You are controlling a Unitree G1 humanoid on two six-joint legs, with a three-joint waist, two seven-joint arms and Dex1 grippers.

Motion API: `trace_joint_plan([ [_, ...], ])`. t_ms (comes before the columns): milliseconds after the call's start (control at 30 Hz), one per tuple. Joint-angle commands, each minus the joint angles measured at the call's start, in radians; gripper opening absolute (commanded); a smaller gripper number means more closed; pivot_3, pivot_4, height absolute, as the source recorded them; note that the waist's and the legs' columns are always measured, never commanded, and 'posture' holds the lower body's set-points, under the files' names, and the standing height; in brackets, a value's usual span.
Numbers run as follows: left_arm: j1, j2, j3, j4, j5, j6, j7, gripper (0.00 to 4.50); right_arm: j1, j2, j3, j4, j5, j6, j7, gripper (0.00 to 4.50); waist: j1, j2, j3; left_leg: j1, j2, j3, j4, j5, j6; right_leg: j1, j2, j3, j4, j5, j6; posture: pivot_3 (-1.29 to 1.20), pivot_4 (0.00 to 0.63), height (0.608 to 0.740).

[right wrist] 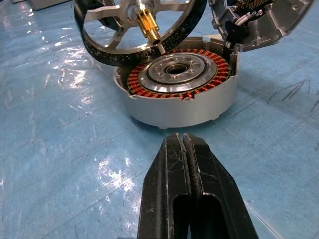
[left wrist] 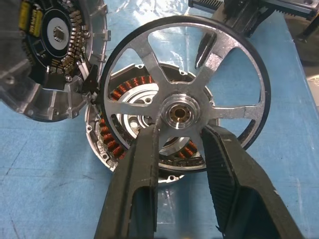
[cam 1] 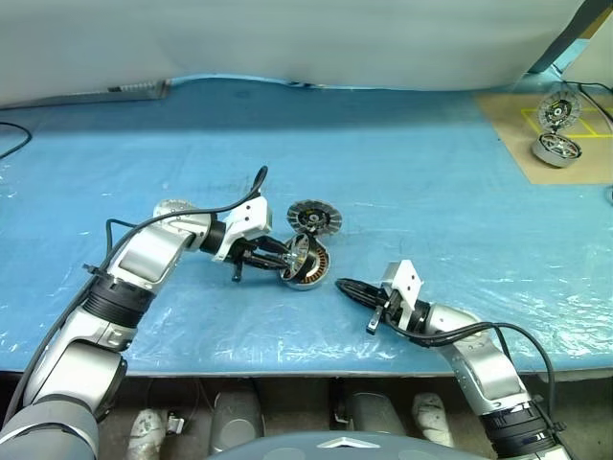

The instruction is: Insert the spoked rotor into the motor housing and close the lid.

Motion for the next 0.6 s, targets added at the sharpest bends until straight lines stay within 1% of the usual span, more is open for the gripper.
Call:
trace_joint_plan([
  [33, -0.022, 0.002, -0.010, 0.005, 0.021, -0.006, 0.004, 1.00, -0.001, 0.006, 0.006, -0.017, -0.001, -0.019, 0.000, 0.00, 0.000, 0.000, 0.000, 0.000, 0.000, 0.000, 0.000, 0.000, 0.000, 0.000, 0.000, 0.000, 0.000, 0.000, 0.000, 0.00, 0.150, 0.740],
  [600, -0.046, 0.023, -0.008, -0.002, 0.049, 0.039, -0.004, 1.00, -0.009, 0.011, 0.019, 0.005, -0.027, -0.018, -0.008, 0.00, 0.000, 0.000, 0.000, 0.000, 0.000, 0.000, 0.001, 0.000, 0.000, 0.001, 0.000, 0.000, 0.000, 0.000, 0.000, 0.00, 0.150, 0.740],
])
